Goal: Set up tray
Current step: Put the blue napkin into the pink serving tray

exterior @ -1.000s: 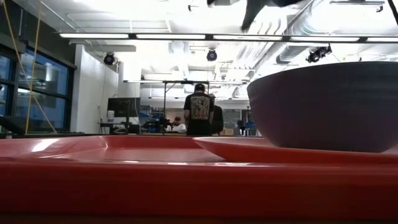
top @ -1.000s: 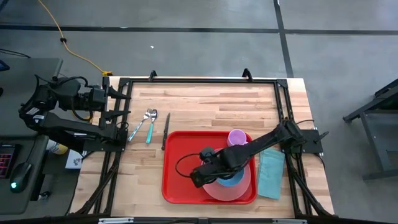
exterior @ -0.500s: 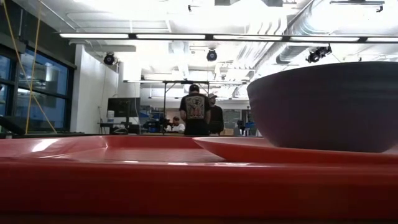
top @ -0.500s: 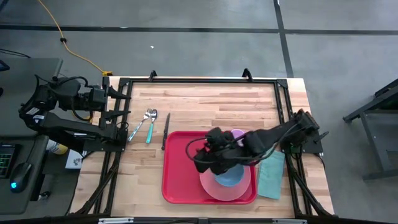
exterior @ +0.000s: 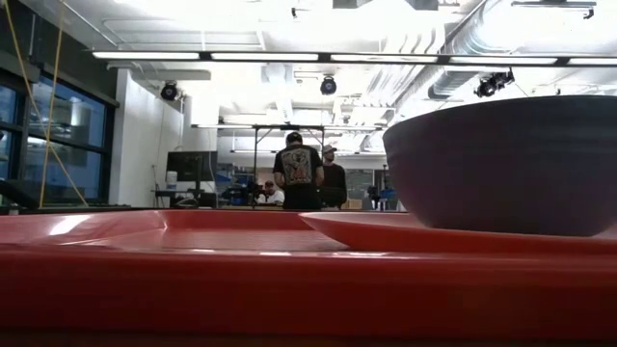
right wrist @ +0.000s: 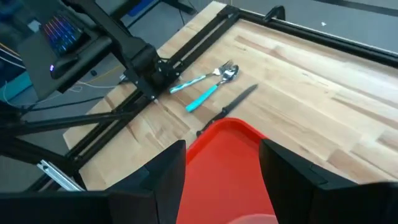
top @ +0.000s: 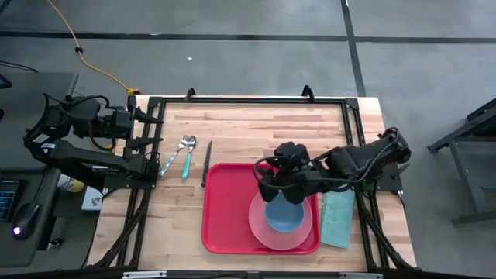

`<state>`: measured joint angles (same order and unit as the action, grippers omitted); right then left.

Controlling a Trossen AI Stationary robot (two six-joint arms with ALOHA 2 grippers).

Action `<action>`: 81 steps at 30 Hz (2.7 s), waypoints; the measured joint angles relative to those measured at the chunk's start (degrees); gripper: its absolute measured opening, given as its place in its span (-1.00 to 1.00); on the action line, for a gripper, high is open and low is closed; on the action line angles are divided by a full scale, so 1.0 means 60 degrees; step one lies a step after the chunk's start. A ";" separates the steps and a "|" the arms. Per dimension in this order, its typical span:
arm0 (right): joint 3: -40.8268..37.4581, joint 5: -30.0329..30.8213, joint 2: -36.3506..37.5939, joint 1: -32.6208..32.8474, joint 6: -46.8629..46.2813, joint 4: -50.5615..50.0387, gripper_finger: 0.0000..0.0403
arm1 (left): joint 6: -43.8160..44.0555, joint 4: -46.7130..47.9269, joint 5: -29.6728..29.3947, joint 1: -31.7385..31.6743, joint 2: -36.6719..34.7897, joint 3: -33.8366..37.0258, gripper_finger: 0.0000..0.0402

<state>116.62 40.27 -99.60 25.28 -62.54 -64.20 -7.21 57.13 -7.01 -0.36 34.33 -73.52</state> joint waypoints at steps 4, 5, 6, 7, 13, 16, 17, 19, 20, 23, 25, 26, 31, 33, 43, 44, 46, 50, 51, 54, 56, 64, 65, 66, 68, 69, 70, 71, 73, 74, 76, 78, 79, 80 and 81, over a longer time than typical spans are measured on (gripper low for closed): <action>0.0000 -0.0029 0.0242 0.0063 -0.0298 -0.0850 -0.10 | 0.0002 0.0002 -0.0004 0.0000 0.0000 0.0000 0.36; 0.0000 -0.0058 0.0296 0.0097 -0.0391 -0.1076 -0.10 | 0.0001 0.0002 -0.0004 0.0000 -0.0001 0.0000 0.36; 0.0000 -0.0074 0.0343 0.0110 -0.0499 -0.1309 -0.10 | -0.0001 0.0002 -0.0004 0.0000 -0.0003 0.0000 0.36; 0.0000 -0.0125 0.0415 0.0110 -0.0577 -0.1526 -0.10 | 0.0000 0.0002 -0.0004 0.0000 0.0000 0.0000 0.36; 0.0000 -0.0969 0.0740 0.0256 -0.1430 -0.2951 -0.10 | 0.0002 0.0004 -0.0025 -0.0003 0.0000 0.0000 0.36; 0.0000 -0.1451 0.0913 0.0435 -0.1953 -0.3732 -0.10 | 0.0004 0.0005 -0.0025 -0.0002 -0.0001 0.0000 0.36; 0.0000 -0.1614 0.0969 0.0508 -0.2163 -0.3998 -0.10 | 0.0005 0.0009 -0.0025 -0.0001 -0.0003 0.0000 0.36; -0.0008 -0.1949 0.1094 0.0672 -0.2580 -0.4319 -0.10 | 0.0009 0.0009 -0.0025 -0.0003 0.0000 0.0000 0.36; -0.0046 -0.2059 0.1177 0.0739 -0.2641 -0.4307 -0.10 | 0.0013 0.0009 -0.0022 0.0000 0.0000 0.0000 0.36; -0.0073 -0.2309 0.1390 0.1012 -0.3026 -0.4298 -0.10 | 0.0060 0.0009 -0.0022 -0.0001 -0.0001 0.0000 0.36; -0.0073 -0.2698 0.1476 0.1190 -0.3235 -0.4299 -0.10 | 0.0081 0.0009 -0.0022 -0.0001 -0.0001 0.0000 0.36; -0.0073 -0.2850 0.1493 0.1303 -0.3356 -0.4305 -0.10 | 0.0093 0.0009 -0.0021 0.0000 -0.0001 0.0000 0.36; -0.0079 -0.3855 0.1431 0.1792 -0.4208 -0.4298 -0.10 | 0.0239 0.0009 -0.0015 -0.0004 0.0000 0.0000 0.36; -0.0213 -0.4418 0.1390 0.2011 -0.4692 -0.4290 -0.10 | 0.0239 0.0013 -0.0013 -0.0002 -0.0001 0.0000 0.36; -0.2703 -0.9311 0.1291 0.3306 -0.8002 -0.4116 -0.10 | 0.0241 0.0011 0.0007 -0.0002 -0.0004 0.0000 0.36; -0.3024 -0.9711 0.1291 0.3423 -0.8250 -0.3991 -0.10 | 0.0238 0.0010 0.0007 0.0000 -0.0004 0.0000 0.36; -0.3642 -1.0164 0.1291 0.3631 -0.8658 -0.3685 -0.10 | 0.0210 0.0009 0.0007 0.0000 -0.0004 0.0000 0.36; -0.4841 -1.0242 0.1291 0.3863 -0.9137 -0.2610 -0.10 | 0.0202 0.0010 0.0005 -0.0002 -0.0004 0.0000 0.36; -0.5142 -1.0259 0.1291 0.3863 -0.9214 -0.2328 -0.10 | 0.0201 0.0011 0.0007 -0.0001 -0.0004 0.0000 0.36; -0.6027 -1.0298 0.1288 0.3862 -0.9443 -0.1475 -0.10 | 0.0199 0.0009 0.0004 -0.0003 0.0000 0.0000 0.36; -0.6583 -1.0290 0.1288 0.3862 -0.9590 -0.0923 -0.10 | 0.0199 0.0012 0.0004 -0.0001 -0.0004 0.0000 0.36; -0.7483 -1.0629 0.0628 0.3862 -1.0066 -0.0690 -0.10 | 0.0205 0.0013 0.0004 -0.0002 -0.0004 0.0000 0.36; -0.7509 -1.0683 0.0522 0.3862 -1.0110 -0.0752 -0.10 | 0.0212 0.0010 0.0004 -0.0001 -0.0004 0.0000 0.36; -0.7550 -1.0700 0.0425 0.3862 -1.0138 -0.0777 -0.10 | 0.0217 0.0013 0.0004 -0.0001 -0.0004 0.0000 0.36; -0.7559 -1.0706 0.0193 0.3858 -1.0176 -0.0768 -0.10 | 0.0226 0.0010 0.0004 0.0000 -0.0004 0.0000 0.36; -0.7559 -1.0703 0.0088 0.3855 -1.0193 -0.0683 -0.10 | 0.0235 0.0013 0.0004 0.0000 -0.0004 0.0000 0.36; -0.7559 -1.0699 -0.0006 0.3855 -1.0228 -0.0581 -0.10 | 0.0235 0.0013 0.0004 0.0000 -0.0004 0.0000 0.36; -0.7559 -1.0618 -0.0104 0.3855 -1.0266 -0.0421 -0.10 | 0.0235 0.0009 0.0004 -0.0002 -0.0004 0.0000 0.36; -0.7557 -1.0363 -0.0321 0.3831 -1.0290 -0.0052 -0.10 | 0.0235 0.0013 0.0004 0.0000 -0.0004 0.0000 0.36; -0.7559 -1.0290 -0.0441 0.3788 -1.0285 0.0164 -0.10 | 0.0235 0.0013 0.0004 0.0000 -0.0004 0.0000 0.36; -0.7559 -1.0180 -0.0605 0.3729 -1.0280 0.0526 -0.10 | 0.0235 0.0013 0.0004 0.0000 -0.0004 0.0000 0.36; -0.7555 -1.0112 -0.0727 0.3713 -1.0288 0.0658 -0.10 | 0.0235 0.0013 0.0016 -0.0004 -0.0004 0.0000 0.36; -0.7555 -1.0102 -0.0765 0.3716 -1.0290 0.0648 -0.10 | 0.0235 0.0013 0.0053 -0.0004 -0.0004 0.0000 0.36; -0.7555 -1.0091 -0.0778 0.3720 -1.0292 0.0666 -0.10 | 0.0235 0.0016 0.0103 0.0000 -0.0004 0.0000 0.36; -0.7559 -1.0089 -0.0778 0.3720 -1.0308 0.0665 -0.10 | 0.0235 0.0023 0.0164 0.0000 -0.0004 0.0000 0.36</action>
<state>71.26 -20.26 -104.27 47.59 -124.38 -60.21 -5.80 57.27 -6.02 -0.36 34.30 -73.52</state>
